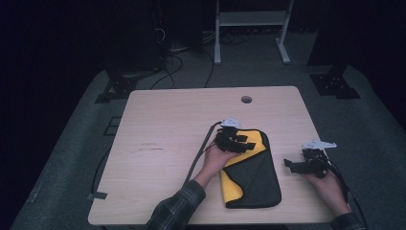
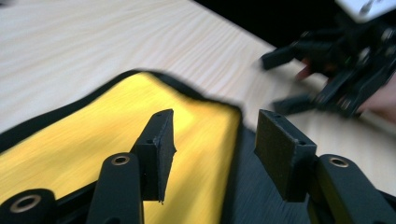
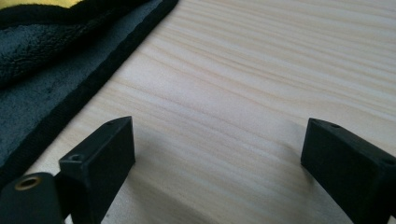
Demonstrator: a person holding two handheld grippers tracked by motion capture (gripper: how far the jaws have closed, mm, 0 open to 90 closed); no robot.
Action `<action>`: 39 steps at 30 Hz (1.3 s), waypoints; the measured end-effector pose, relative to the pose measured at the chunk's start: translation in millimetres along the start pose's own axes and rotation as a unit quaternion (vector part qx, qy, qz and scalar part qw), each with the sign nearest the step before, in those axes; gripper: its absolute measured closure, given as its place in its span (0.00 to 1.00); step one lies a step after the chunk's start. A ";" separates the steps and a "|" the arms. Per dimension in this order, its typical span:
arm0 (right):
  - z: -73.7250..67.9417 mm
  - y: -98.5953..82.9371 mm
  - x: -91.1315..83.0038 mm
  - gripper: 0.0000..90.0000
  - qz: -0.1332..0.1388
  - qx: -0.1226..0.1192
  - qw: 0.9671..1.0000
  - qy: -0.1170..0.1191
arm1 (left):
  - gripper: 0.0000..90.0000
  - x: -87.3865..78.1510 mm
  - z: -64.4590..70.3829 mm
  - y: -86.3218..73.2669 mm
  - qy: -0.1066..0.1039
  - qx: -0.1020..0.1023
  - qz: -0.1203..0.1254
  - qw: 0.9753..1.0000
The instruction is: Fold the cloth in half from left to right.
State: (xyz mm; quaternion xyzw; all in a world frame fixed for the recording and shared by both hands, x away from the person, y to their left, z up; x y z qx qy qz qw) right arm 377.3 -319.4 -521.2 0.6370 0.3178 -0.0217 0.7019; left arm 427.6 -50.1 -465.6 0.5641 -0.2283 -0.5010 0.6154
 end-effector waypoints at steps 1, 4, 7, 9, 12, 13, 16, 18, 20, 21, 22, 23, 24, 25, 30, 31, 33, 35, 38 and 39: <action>0.0 0.0 0.0 0.10 0.000 0.000 1.000 0.000 | 0.50 -8.6 -3.0 -2.0 0.012 0.009 -0.003 1.000; 0.0 0.0 0.0 0.10 0.000 0.000 1.000 0.000 | 0.49 -34.1 -13.9 -12.0 0.044 0.022 -0.012 0.999; 0.0 0.0 0.0 0.10 0.000 0.000 1.000 0.000 | 0.47 -51.5 -22.4 -21.4 0.066 0.026 -0.022 0.997; 0.0 0.0 0.0 0.10 0.000 0.000 1.000 0.000 | 0.47 -60.5 -28.0 -28.6 0.079 0.025 -0.031 0.996; 0.0 0.0 -0.1 0.10 0.000 0.000 1.000 0.000 | 0.46 -68.2 -31.7 -40.5 0.084 0.014 -0.045 0.995; 0.0 0.0 0.0 0.10 0.000 0.000 1.000 0.000 | 0.46 -68.9 -31.7 -41.9 0.083 0.015 -0.048 0.995; 0.0 0.0 -0.1 0.10 0.000 0.000 1.000 0.000 | 0.46 -66.9 -26.5 -50.0 0.077 0.015 -0.062 0.995; 0.0 0.0 -0.1 0.10 0.000 0.000 1.000 0.000 | 0.47 -64.3 -21.2 -54.3 0.074 0.021 -0.073 0.994; 0.0 0.0 -0.1 0.10 0.000 0.000 1.000 0.000 | 0.48 -63.3 -18.3 -56.4 0.074 0.023 -0.078 0.994; 0.0 -0.1 -0.2 0.10 0.000 0.000 1.000 0.000 | 0.50 -63.1 -16.7 -58.0 0.074 0.024 -0.078 0.994; 0.0 -0.1 -0.3 0.10 0.000 0.000 1.000 0.000 | 0.53 -63.1 -15.7 -59.6 0.076 0.024 -0.082 0.993; 0.0 -0.1 -0.3 0.10 0.000 0.000 1.000 0.000 | 0.57 -62.9 -14.7 -61.1 0.076 0.024 -0.081 0.993; 0.0 -0.1 -0.4 0.10 0.000 0.000 1.000 0.000 | 0.61 -62.6 -13.5 -61.7 0.077 0.026 -0.078 0.994; 0.0 -0.1 -0.3 0.10 0.000 0.000 1.000 0.000 | 0.65 -62.9 -12.9 -61.8 0.078 0.030 -0.084 0.993; 0.0 -0.1 -0.3 0.10 0.000 0.000 1.000 0.000 | 0.88 -61.3 -12.3 -62.1 0.067 0.035 -0.089 0.993; 0.0 -0.1 -0.3 0.10 0.000 0.000 1.000 0.000 | 0.91 -61.5 -12.4 -61.9 0.065 0.035 -0.090 0.993; 0.0 -0.1 -0.3 0.10 0.000 0.000 1.000 0.000 | 0.94 -62.5 -12.7 -61.4 0.065 0.040 -0.091 0.993; 0.0 -0.1 -0.3 0.10 0.000 0.000 1.000 0.000 | 0.94 -65.4 -14.8 -61.4 0.066 0.044 -0.093 0.993; 0.0 -0.1 -0.3 0.10 0.000 0.000 1.000 0.000 | 0.94 -71.6 -20.3 -61.1 0.071 0.041 -0.094 0.992; -0.1 -0.1 -0.3 0.10 0.000 0.000 1.000 0.000 | 0.94 -74.0 -22.5 -61.0 0.074 0.041 -0.093 0.992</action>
Point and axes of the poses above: each handheld gripper's, and its own axes: x roughly forward along the jaws, y roughly out of its top, z roughly to its right, the point moved 5 cm from there along x, roughly forward along the jaws, and after that the axes turned 15 degrees about z, right-handed, at the moved point
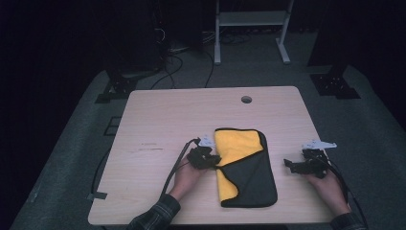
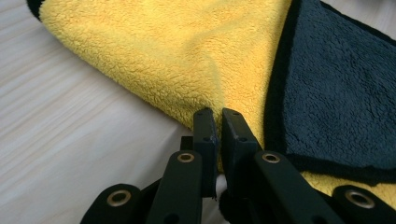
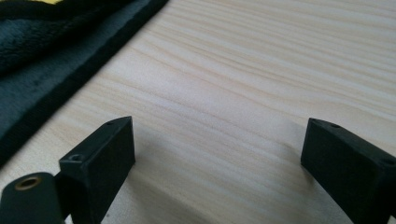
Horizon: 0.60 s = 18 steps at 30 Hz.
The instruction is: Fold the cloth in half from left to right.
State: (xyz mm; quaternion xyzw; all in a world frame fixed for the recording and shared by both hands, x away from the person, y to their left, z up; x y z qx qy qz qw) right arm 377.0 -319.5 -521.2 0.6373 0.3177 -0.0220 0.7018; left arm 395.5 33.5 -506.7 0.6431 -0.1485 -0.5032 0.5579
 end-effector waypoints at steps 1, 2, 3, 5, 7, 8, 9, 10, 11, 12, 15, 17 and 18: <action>0.0 0.0 0.0 0.10 0.000 0.000 1.000 0.000 | 0.94 -1.9 -1.9 -0.7 0.002 -0.004 0.001 1.000; 0.0 0.0 0.0 0.10 0.000 0.000 1.000 0.000 | 0.94 -4.9 -4.9 -1.7 0.003 -0.003 -0.001 1.000; 0.0 0.0 0.0 0.10 0.000 0.000 1.000 0.000 | 0.94 -6.6 -6.2 -2.2 0.005 -0.006 0.000 1.000; 0.0 0.0 0.0 0.10 0.000 0.000 1.000 0.000 | 0.94 -13.3 -10.9 -4.5 0.008 -0.003 -0.002 1.000; 0.0 0.0 0.0 0.10 0.000 0.000 1.000 0.000 | 0.94 -18.9 -14.1 -6.9 0.013 -0.006 -0.001 1.000; -0.1 0.0 0.0 0.10 0.000 0.000 1.000 0.000 | 0.94 -22.6 -16.5 -8.4 0.015 -0.005 -0.002 1.000; 0.0 0.0 0.0 0.10 0.000 0.000 1.000 0.000 | 0.94 -26.3 -19.0 -9.9 0.018 -0.005 -0.002 1.000; 0.0 0.0 0.0 0.10 0.000 0.000 1.000 0.000 | 0.94 -30.0 -21.7 -11.4 0.021 -0.007 -0.002 1.000; 0.0 0.0 0.0 0.10 0.000 0.000 1.000 0.000 | 0.94 -33.7 -24.6 -12.7 0.023 -0.008 -0.002 1.000; -0.1 0.0 0.0 0.10 0.000 0.000 1.000 0.000 | 0.94 -37.3 -27.6 -14.1 0.026 -0.008 -0.002 1.000; 0.2 -0.1 -0.3 0.10 0.000 0.000 1.000 -0.001 | 0.93 -47.4 -36.2 -18.4 0.035 -0.012 -0.003 0.999; 0.2 -0.2 -0.4 0.10 0.000 0.000 1.000 -0.002 | 0.93 -52.6 -40.2 -21.2 0.039 -0.013 -0.002 0.999; 0.2 -0.3 -0.5 0.10 0.000 0.001 1.000 -0.002 | 0.91 -53.8 -40.9 -21.9 0.039 -0.013 0.000 0.999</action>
Point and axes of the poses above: each handheld gripper's, and its own axes: x roughly forward along the jaws, y roughly out of its top, z roughly to its right, the point moved 5 cm from there along x, roughly forward along the jaws, and after that the axes turned 15 degrees about z, right-handed, at the moved point
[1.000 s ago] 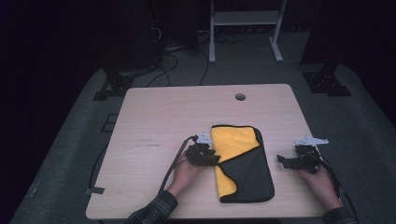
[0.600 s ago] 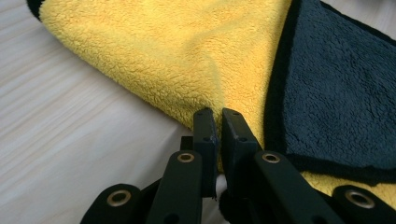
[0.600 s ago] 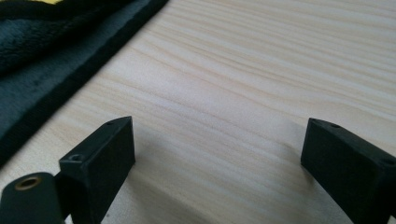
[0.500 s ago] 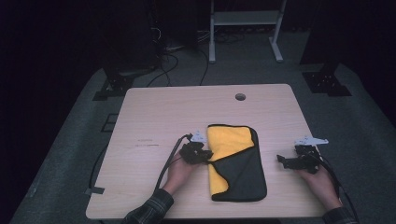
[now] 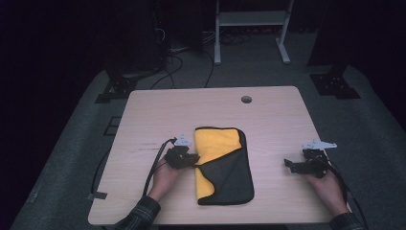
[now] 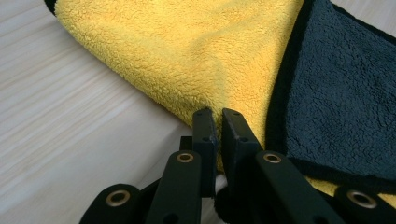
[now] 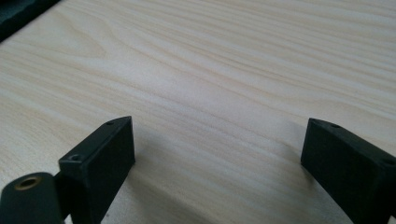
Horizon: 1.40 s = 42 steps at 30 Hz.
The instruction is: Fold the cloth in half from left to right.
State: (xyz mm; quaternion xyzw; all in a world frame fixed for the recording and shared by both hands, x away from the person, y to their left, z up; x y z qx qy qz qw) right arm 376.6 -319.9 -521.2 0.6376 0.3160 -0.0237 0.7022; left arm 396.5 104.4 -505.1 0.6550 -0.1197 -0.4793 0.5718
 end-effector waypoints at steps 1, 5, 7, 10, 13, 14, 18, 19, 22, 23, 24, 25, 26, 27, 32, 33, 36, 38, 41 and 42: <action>0.0 0.0 0.0 0.10 0.000 0.000 1.000 0.000 | 0.89 -1.5 -1.0 -0.8 0.004 -0.001 0.004 1.000; -0.2 -0.2 -0.4 0.10 0.000 0.001 1.000 -0.003 | 0.65 -9.5 -4.0 -1.8 0.014 -0.003 0.006 1.000; -0.2 -0.1 -0.4 0.10 0.000 0.002 1.000 -0.003 | 0.53 -15.7 -6.6 -2.2 0.017 -0.008 0.009 1.000; 0.0 0.7 -0.3 0.15 0.000 0.002 1.000 -0.005 | 0.41 -27.9 -9.9 -5.3 0.020 -0.006 0.016 1.000; -0.4 2.8 -0.5 0.18 -0.005 0.000 1.000 0.001 | 0.31 -42.6 -13.3 -11.7 0.033 0.002 0.015 0.999; -1.9 3.9 -0.6 0.20 -0.005 0.001 1.000 0.009 | 0.28 -46.0 -14.1 -13.2 0.037 0.002 0.015 0.999; -7.6 9.9 -1.6 0.23 0.000 0.000 1.000 0.024 | 0.17 -60.2 -16.7 -25.0 0.047 0.004 0.009 0.999; -8.9 11.2 -1.4 0.23 -0.002 0.002 1.000 0.030 | 0.13 -63.0 -17.1 -28.2 0.053 0.010 0.005 0.999; -12.5 16.8 0.0 0.25 -0.002 0.006 0.999 0.044 | 0.07 -69.1 -15.4 -36.9 0.058 0.020 -0.003 0.998; -14.1 19.6 1.3 0.25 -0.002 0.003 0.999 0.047 | 0.05 -71.4 -14.2 -39.7 0.058 0.023 -0.011 0.998; -16.8 23.4 2.9 0.26 0.002 -0.002 0.999 0.048 | 0.02 -73.3 -13.4 -41.8 0.057 0.026 -0.016 0.998; -19.3 26.2 4.2 0.27 0.002 -0.004 0.999 0.053 | 0.02 -74.9 -12.3 -43.7 0.056 0.027 -0.016 0.998; -21.4 29.3 5.9 0.27 0.002 -0.006 0.998 0.058 | 0.02 -76.5 -11.7 -45.1 0.055 0.027 -0.018 0.998; -22.9 31.8 7.0 0.27 0.003 -0.006 0.998 0.060 | 0.02 -78.0 -10.7 -47.6 0.054 0.026 -0.017 0.998; -34.1 51.3 15.9 0.32 0.019 -0.004 0.996 0.086 | 0.00 -80.8 -9.3 -57.0 0.053 0.035 -0.027 0.998; -36.1 53.7 17.8 0.33 0.020 -0.006 0.996 0.089 | 0.00 -81.2 -9.2 -57.9 0.054 0.042 -0.027 0.997; -46.1 62.6 26.4 0.34 0.021 -0.012 0.995 0.101 | 0.00 -82.0 -9.5 -59.1 0.049 0.047 -0.020 0.997; -54.1 69.7 32.9 0.38 0.029 -0.016 0.993 0.111 | 0.00 -82.0 -10.1 -60.4 0.047 0.047 -0.006 0.998; -63.3 77.5 42.0 0.39 0.028 -0.018 0.992 0.125 | 0.00 -82.3 -10.5 -61.2 0.045 0.048 0.000 0.998; -66.4 81.6 46.0 0.41 0.034 -0.020 0.991 0.128 | 0.00 -82.1 -10.5 -61.2 0.045 0.048 0.001 0.998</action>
Point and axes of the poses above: each handheld gripper's, and its own axes: x roughly forward along the jaws, y roughly out of its top, z roughly to its right, the point moved 5 cm from there along x, roughly forward along the jaws, and after that the axes turned 15 degrees about z, right-handed, at the moved point
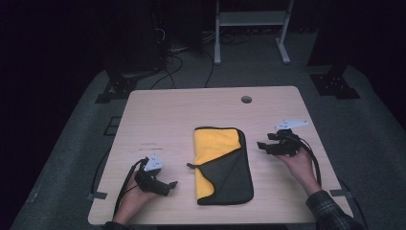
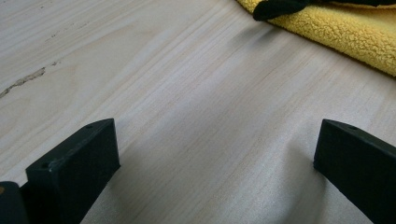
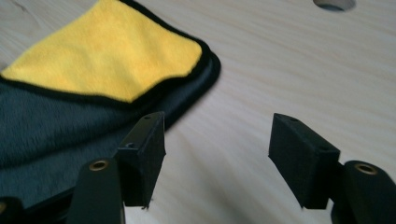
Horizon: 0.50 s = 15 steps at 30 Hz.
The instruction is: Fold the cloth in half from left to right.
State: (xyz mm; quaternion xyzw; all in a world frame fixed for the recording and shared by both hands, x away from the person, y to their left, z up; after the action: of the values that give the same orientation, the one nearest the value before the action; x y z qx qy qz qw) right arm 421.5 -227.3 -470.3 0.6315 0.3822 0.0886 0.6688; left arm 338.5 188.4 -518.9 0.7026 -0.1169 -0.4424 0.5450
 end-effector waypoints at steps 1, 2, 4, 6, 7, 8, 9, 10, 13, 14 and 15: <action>-0.9 2.3 2.3 0.44 0.007 -0.001 1.000 0.001 | 0.00 0.0 0.0 0.0 0.000 0.000 0.000 1.000; -2.1 4.9 6.4 0.44 0.004 0.002 1.000 0.007 | 0.00 0.0 0.0 0.0 0.000 0.000 0.000 1.000; -2.9 10.2 14.8 0.46 0.004 0.002 1.000 0.009 | 0.00 0.0 0.0 0.0 0.000 0.000 0.000 1.000; -3.4 15.4 22.1 0.48 0.008 0.007 1.000 0.017 | 0.00 0.0 0.0 0.0 0.000 0.000 0.000 1.000; -3.8 18.2 27.2 0.48 0.007 0.007 1.000 0.017 | 0.00 0.0 -0.1 0.0 0.000 0.000 0.000 1.000; -4.1 20.2 30.5 0.51 0.015 0.006 1.000 0.015 | 0.00 0.0 0.0 0.0 0.000 0.000 0.000 1.000; -4.7 21.0 33.3 0.51 0.018 0.007 1.000 0.017 | 0.00 0.0 0.0 -0.1 0.000 0.000 0.000 1.000; -5.4 21.3 38.3 0.50 0.009 0.009 1.000 0.023 | 0.00 0.0 0.0 0.0 0.000 0.000 0.000 1.000; -10.8 21.7 51.9 0.52 0.001 0.013 0.999 0.035 | 0.00 -0.1 0.0 0.0 0.000 0.000 0.000 1.000; -13.6 20.9 55.6 0.52 -0.002 0.013 0.999 0.036 | 0.00 0.0 -0.1 0.0 0.000 0.000 0.000 1.000; -15.7 20.0 58.7 0.53 -0.005 0.012 0.999 0.038 | 0.00 -0.1 0.0 0.0 0.000 0.000 0.000 1.000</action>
State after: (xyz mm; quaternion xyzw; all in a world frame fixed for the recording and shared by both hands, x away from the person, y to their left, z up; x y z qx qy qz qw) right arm 459.6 -176.2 -474.1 0.6338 0.4112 0.1048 0.6467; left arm 338.5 188.5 -518.8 0.7025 -0.1167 -0.4426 0.5449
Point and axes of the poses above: each handheld gripper's, and its own axes: x roughly forward along the jaws, y roughly out of its top, z roughly to its right, the point moved 5 cm from there along x, roughly forward along the jaws, and after that the axes turned 15 degrees about z, right-handed, at the moved point
